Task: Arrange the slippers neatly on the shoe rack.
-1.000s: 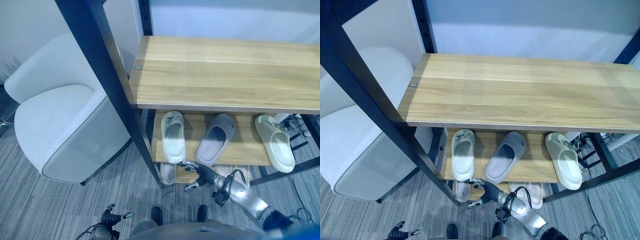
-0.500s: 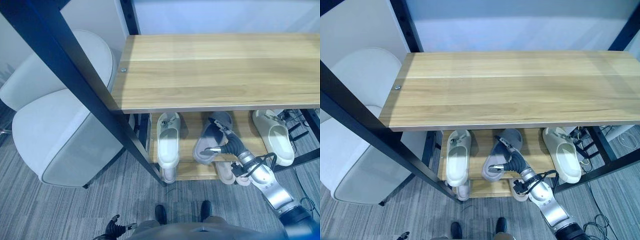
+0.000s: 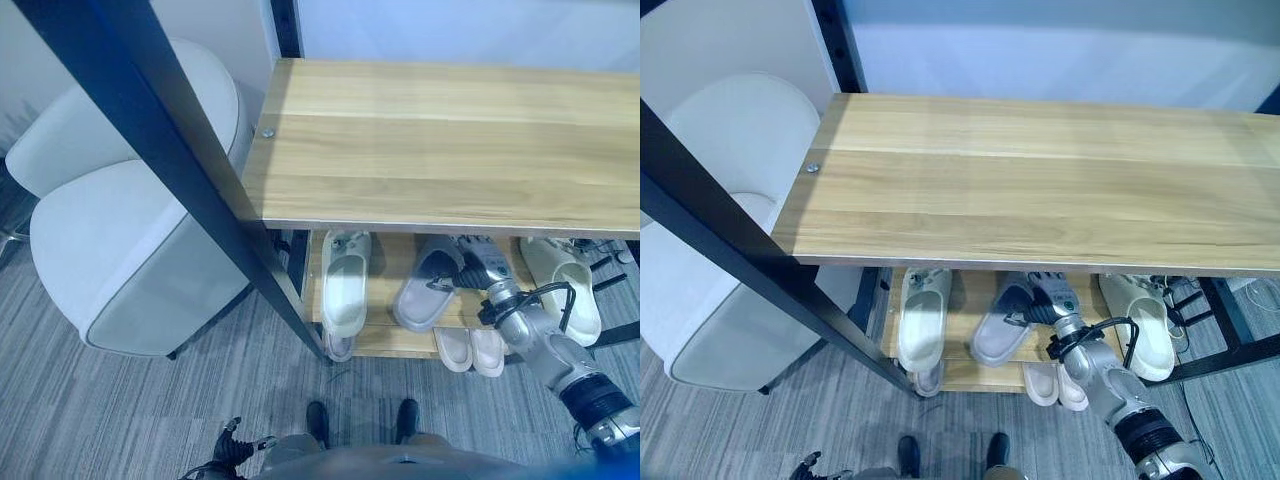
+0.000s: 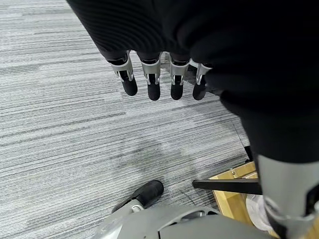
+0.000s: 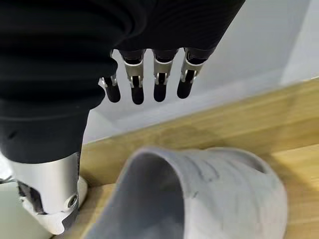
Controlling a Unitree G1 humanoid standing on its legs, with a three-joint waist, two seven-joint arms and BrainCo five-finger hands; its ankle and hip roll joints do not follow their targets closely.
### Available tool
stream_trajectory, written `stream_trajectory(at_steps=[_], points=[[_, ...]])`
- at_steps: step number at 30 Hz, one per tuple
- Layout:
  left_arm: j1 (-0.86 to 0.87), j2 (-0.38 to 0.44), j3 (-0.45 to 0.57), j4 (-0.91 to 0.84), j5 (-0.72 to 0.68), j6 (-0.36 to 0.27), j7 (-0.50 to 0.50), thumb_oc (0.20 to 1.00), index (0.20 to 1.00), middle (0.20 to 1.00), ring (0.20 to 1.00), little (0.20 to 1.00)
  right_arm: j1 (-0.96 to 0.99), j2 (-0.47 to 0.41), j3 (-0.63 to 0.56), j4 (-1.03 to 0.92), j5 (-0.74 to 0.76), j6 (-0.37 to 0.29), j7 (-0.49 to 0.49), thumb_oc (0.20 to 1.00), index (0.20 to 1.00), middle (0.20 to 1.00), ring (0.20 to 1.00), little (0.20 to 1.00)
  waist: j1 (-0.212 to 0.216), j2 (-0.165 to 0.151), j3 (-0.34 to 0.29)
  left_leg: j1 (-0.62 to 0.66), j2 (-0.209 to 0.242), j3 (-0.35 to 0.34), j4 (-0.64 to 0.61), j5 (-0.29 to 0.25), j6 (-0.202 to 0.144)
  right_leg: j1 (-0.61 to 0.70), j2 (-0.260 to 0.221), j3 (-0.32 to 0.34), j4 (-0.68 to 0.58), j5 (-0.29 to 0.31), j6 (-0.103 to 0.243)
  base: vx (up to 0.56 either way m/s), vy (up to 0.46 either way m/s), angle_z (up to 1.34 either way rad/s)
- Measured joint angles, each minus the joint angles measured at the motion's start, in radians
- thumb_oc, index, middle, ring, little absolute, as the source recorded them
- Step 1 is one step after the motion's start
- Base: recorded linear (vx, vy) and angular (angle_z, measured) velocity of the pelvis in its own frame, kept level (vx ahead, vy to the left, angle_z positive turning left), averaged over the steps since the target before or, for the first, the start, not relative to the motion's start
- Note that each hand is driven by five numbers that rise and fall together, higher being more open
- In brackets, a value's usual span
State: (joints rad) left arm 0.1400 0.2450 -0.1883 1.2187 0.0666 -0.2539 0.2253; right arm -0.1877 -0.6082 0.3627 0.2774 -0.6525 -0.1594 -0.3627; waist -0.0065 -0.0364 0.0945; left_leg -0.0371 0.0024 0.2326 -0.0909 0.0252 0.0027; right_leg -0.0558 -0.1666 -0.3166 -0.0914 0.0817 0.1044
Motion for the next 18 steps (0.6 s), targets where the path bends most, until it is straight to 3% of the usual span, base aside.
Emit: stream_trajectory(at_steps=[10,18], points=[[0.0,0.001,0.001,0.0,-0.005,-0.004,0.001,1.0,1.0,1.0,1.0,1.0,-0.015,0.054,-0.001,0.15,0.0,0.065,-0.038,1.0,1.0,1.0,1.0,1.0,0.008,-0.007,0.018,-0.008,0.001,0.0,0.0,0.0,0.0,-0.007,0.001,-0.001,0.0,0.0,0.0,0.0,-0.001,0.0],[-0.001,0.001,-0.002,0.0,-0.005,-0.006,0.003,1.0,1.0,1.0,1.0,1.0,-0.122,0.122,0.007,0.286,0.023,0.078,-0.066,1.0,1.0,1.0,1.0,1.0,0.024,-0.008,0.027,-0.018,0.001,-0.005,0.0,0.0,0.0,-0.016,0.001,-0.003,0.0,-0.001,0.0,0.0,0.0,0.0]])
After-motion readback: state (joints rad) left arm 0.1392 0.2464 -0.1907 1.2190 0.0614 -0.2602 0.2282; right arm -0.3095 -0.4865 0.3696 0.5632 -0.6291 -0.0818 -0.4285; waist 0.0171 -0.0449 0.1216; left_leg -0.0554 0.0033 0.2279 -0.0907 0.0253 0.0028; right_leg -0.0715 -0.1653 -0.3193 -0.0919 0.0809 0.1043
